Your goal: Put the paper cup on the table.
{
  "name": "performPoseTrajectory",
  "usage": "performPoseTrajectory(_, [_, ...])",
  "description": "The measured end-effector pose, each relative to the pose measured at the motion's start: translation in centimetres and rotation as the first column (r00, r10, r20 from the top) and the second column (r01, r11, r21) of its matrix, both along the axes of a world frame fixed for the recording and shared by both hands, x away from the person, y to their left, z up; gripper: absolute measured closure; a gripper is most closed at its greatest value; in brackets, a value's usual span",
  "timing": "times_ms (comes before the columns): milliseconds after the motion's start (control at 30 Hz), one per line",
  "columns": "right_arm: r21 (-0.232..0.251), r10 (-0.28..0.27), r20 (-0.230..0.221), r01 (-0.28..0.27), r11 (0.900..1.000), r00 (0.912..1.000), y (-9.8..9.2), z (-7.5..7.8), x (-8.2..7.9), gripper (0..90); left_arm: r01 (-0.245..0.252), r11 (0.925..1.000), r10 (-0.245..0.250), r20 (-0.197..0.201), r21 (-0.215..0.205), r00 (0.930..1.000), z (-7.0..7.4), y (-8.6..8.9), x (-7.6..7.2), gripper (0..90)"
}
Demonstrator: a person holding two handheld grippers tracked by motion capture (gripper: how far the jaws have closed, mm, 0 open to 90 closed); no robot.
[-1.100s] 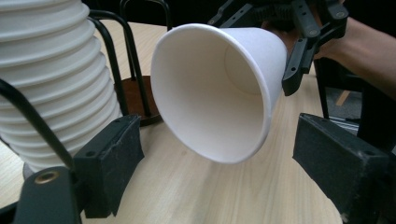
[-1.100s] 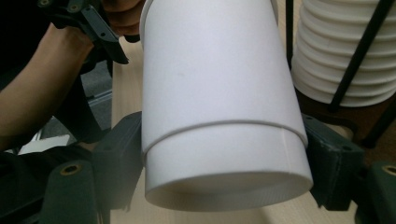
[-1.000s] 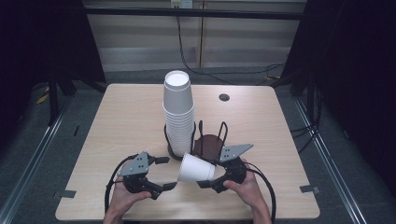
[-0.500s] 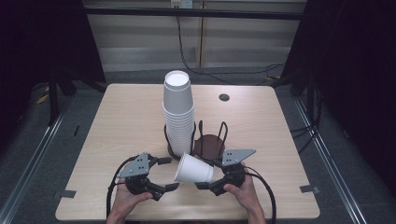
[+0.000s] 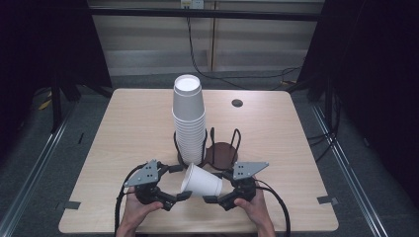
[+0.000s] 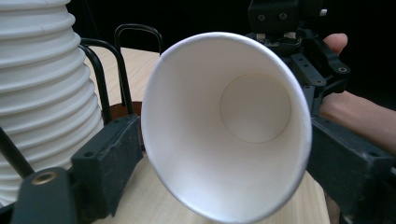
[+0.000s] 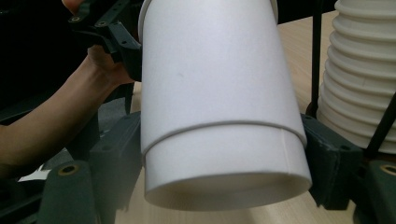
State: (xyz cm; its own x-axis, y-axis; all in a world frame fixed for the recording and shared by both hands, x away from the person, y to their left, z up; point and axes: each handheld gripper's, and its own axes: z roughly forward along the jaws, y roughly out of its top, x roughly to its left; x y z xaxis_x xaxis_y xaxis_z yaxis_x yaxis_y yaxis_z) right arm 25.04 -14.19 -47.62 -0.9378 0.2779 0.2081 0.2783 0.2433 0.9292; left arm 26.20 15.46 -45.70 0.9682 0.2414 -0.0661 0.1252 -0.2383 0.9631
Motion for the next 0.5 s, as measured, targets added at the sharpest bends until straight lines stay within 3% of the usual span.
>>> performPoseTrajectory(200, [-0.010,0.012,0.006,-0.012,1.000,0.9999,0.3,0.1,-0.1,23.6,-0.008,0.9998,0.008,-0.012,0.017,0.9999,-0.3,-0.6,0.2,0.0])
performPoseTrajectory(300, [-0.020,0.019,0.011,-0.019,1.000,0.9998,0.5,0.2,-0.2,23.6,0.015,0.9994,-0.015,-0.004,0.032,0.9999,-0.3,-0.9,0.3,0.0])
performPoseTrajectory(500, [-0.024,0.023,0.022,-0.023,0.999,0.9995,0.4,0.4,-0.3,23.6,0.051,0.9986,-0.051,-0.014,0.010,0.9986,-0.2,-1.2,0.6,0.0])
